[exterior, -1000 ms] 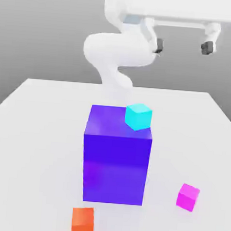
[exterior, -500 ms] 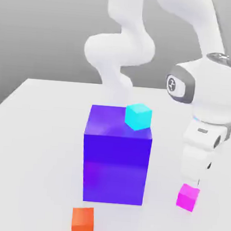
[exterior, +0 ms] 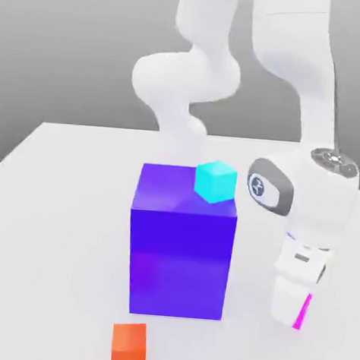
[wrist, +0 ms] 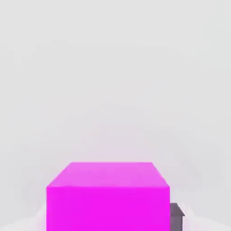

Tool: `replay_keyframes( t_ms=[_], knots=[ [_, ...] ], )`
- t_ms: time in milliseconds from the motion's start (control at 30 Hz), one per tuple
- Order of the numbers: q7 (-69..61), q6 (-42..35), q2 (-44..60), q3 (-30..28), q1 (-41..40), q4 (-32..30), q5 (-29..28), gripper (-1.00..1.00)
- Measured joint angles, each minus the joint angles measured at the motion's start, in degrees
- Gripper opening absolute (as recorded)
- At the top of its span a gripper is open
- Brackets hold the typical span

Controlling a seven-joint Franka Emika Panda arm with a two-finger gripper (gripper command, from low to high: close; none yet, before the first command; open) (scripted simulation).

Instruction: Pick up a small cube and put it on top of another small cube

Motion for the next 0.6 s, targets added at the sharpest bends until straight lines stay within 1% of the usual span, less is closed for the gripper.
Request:
replay_keyframes(
  t_ms=[100, 133, 600],
  knots=[
    [-1.5, -4.8, -5.6, 1.1, -0.7, -0.8, 1.8, -1.00],
    [-2.3, -6.1, -5.6, 1.2, -0.9, 0.5, 1.9, -1.00],
    [-17.1, -23.2, 5.8, 1.5, -4.2, 28.9, 1.3, -1.00]
  ],
)
